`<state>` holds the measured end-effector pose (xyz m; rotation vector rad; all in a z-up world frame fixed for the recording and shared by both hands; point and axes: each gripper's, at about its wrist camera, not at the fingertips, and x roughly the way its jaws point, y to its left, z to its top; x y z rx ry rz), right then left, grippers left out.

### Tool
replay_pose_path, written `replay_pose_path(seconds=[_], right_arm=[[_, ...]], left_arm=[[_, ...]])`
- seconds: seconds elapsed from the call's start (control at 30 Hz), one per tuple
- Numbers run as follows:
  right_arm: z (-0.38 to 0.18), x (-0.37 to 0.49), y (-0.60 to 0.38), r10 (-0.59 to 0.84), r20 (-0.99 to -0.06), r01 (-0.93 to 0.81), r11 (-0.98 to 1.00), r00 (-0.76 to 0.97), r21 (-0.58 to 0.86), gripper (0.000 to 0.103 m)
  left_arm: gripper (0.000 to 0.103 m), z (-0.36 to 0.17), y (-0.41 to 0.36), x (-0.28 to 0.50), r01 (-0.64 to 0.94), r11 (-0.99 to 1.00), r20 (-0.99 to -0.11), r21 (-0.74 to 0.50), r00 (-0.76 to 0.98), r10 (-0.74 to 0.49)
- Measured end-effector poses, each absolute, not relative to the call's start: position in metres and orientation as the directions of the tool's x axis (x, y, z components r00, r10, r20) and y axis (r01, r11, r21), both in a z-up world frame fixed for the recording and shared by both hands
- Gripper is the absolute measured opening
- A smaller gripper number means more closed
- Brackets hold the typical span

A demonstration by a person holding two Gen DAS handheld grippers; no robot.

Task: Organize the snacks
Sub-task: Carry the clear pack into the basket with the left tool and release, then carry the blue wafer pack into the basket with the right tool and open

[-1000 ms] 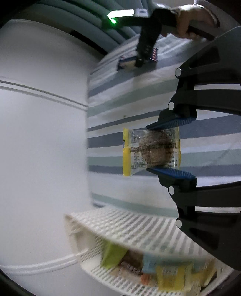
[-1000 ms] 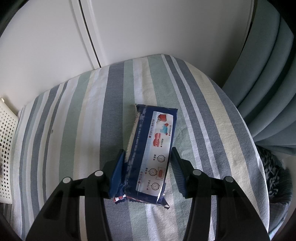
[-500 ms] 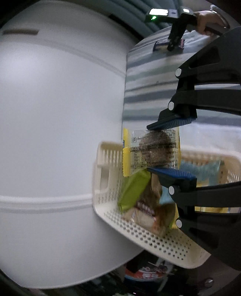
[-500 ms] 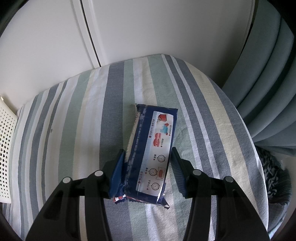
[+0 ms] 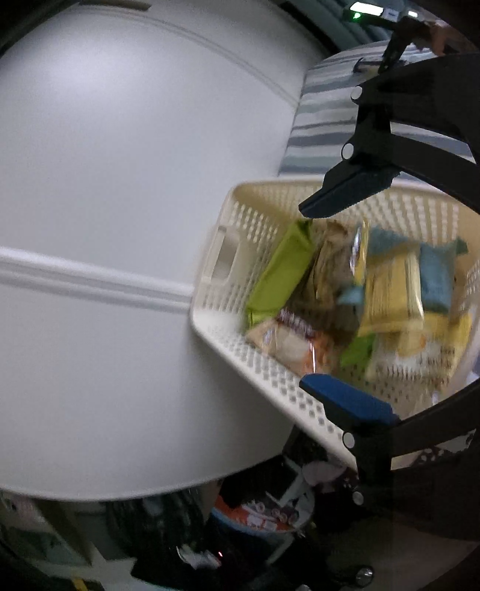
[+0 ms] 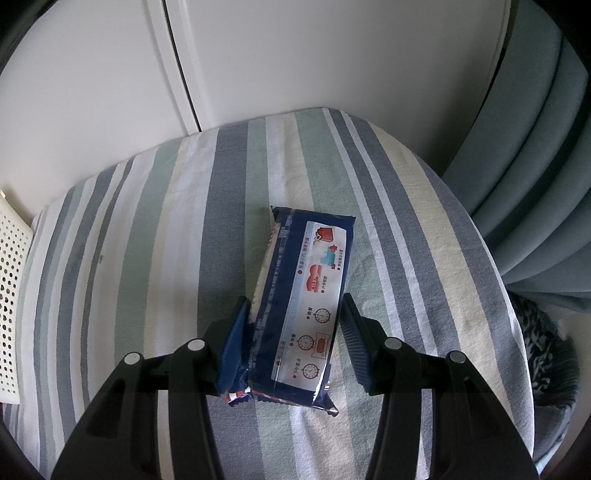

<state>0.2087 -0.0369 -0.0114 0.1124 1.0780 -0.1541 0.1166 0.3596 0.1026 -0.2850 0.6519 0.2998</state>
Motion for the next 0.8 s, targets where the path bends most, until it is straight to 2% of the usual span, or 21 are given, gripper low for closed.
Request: replay_pose_path(seconds=[0.23,0.3,0.47,0.8], right_arm=[[-0.011,0.209,-0.037,-0.074,-0.884,0.179,0.984,0.463,0.012,0.049],[-0.011,0.209,-0.037,-0.070,-0.883,0.179,0.984,0.463,0.016,0.050],[-0.010,0.209,-0.043,-0.050,-0.885,0.181,0.983,0.464,0.040,0.048],[0.014,0.198,-0.042,0.029,-0.870,0.139,0.984,0.493,0.111,0.044]], left_arm=[[0.088,0.090,0.377,0.084,-0.445,0.880,-0.608,-0.166,0.749,0.264],[0.094,0.089,0.381,0.078,-0.462,0.872,-0.600,-0.162,0.747,0.285],[0.096,0.090,0.389,0.066,-0.500,0.857,-0.562,-0.124,0.747,0.354],[0.097,0.081,0.417,0.055,-0.545,0.823,-0.566,-0.160,0.733,0.376]])
